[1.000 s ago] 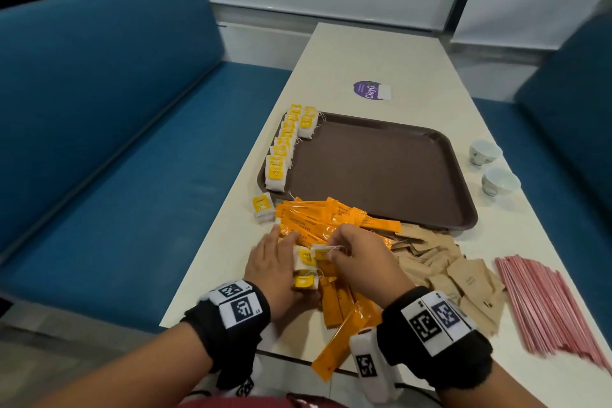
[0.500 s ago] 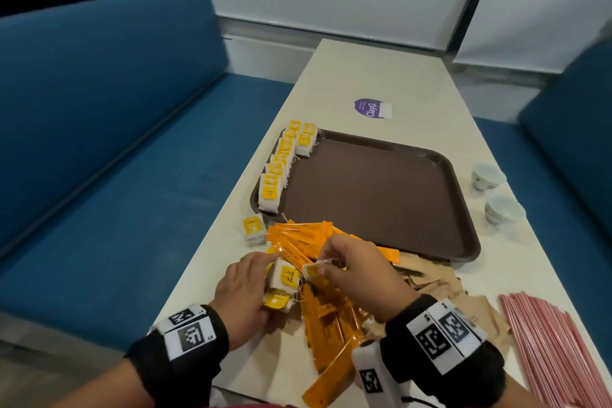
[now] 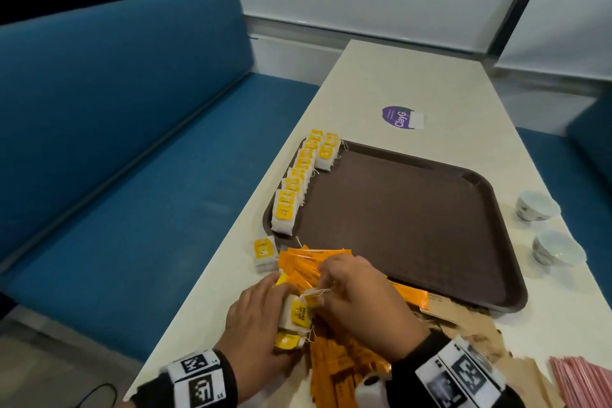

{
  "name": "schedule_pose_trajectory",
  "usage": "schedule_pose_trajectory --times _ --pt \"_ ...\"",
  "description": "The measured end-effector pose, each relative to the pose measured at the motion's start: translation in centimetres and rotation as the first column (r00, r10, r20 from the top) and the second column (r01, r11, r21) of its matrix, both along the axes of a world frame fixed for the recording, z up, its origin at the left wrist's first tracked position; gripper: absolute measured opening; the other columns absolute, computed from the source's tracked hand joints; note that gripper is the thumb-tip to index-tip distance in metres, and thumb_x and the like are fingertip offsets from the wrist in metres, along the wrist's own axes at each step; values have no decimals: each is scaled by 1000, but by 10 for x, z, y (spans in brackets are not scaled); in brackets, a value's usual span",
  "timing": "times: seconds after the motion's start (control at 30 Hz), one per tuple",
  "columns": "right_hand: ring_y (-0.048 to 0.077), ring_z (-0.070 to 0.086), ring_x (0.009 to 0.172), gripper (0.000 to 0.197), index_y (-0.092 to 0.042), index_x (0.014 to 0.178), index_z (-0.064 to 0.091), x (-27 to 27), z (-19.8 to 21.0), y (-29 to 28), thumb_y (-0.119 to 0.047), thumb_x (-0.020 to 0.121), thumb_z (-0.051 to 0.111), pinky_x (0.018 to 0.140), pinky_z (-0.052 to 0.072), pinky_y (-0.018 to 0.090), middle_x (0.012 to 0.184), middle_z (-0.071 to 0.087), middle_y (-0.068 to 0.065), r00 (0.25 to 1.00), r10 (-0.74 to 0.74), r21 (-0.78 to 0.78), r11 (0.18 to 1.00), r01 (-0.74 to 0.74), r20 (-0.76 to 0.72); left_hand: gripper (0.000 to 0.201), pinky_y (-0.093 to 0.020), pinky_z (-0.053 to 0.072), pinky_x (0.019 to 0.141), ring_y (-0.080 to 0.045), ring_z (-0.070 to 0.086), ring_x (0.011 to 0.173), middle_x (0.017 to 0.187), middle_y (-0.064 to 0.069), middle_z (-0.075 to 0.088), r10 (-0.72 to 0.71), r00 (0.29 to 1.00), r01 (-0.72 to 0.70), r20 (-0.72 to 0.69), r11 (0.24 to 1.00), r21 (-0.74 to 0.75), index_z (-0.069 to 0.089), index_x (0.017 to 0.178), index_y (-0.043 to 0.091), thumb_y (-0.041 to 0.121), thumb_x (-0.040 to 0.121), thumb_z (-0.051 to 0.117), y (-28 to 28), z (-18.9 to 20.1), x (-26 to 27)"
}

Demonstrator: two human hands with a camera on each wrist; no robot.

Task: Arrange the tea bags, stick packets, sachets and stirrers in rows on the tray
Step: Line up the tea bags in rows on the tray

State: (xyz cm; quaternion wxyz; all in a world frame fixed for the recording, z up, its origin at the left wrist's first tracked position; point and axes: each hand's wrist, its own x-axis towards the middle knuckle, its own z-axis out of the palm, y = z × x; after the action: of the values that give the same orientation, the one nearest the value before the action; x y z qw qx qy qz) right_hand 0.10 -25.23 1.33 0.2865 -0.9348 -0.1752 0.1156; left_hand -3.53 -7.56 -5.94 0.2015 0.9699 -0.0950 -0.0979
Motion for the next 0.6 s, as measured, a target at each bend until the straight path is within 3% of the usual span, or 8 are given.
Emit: schedule_pose_trajectory --times 0.07,0.13,0.2,0.33,0.5,0.6 --pt "8 46 110 11 -31 81 51 3 -5 0 -27 89 57 97 36 27 111 57 -13 999 37 -58 998 -38 -13 80 -28 28 99 -15 28 127 145 10 22 13 1000 -13 7 998 -59 18 126 47 73 50 27 2 -2 1" --pt "9 45 111 12 -31 81 49 4 -7 -2 -28 89 56 96 39 28 112 57 -13 999 36 -94 995 -39 -36 68 -24 28 86 -12 36 110 129 10 37 13 999 -9 29 992 -128 27 115 47 70 52 35 3 -2 4" --pt "10 45 110 11 -31 82 49 5 -7 -5 -28 89 56 91 42 27 111 56 -13 999 19 -100 995 -23 -45 66 -21 26 81 -7 33 101 116 15 37 -3 1000 7 31 993 -117 36 116 41 67 55 43 6 -1 6" --pt "9 45 112 11 -31 82 51 5 -5 -6 -26 91 56 93 43 27 115 57 -12 997 -11 -76 997 6 -71 60 -20 32 86 -6 39 102 107 19 35 1 1000 2 25 992 -124 45 115 34 60 61 52 10 -2 9" --pt "7 47 105 22 -37 75 45 2 -1 -9 -27 91 57 86 45 23 114 57 -11 995 -46 -72 997 40 -92 43 -14 38 76 -1 45 90 95 20 45 -38 998 25 -42 964 -266 40 89 42 65 53 44 18 1 7" --pt "7 48 100 8 -30 85 54 0 3 -12 -26 91 57 85 46 24 111 57 -10 991 -99 -39 995 96 -90 28 -13 40 68 1 50 82 88 16 54 -58 992 10 -113 921 -390 47 83 36 44 62 64 24 6 6"
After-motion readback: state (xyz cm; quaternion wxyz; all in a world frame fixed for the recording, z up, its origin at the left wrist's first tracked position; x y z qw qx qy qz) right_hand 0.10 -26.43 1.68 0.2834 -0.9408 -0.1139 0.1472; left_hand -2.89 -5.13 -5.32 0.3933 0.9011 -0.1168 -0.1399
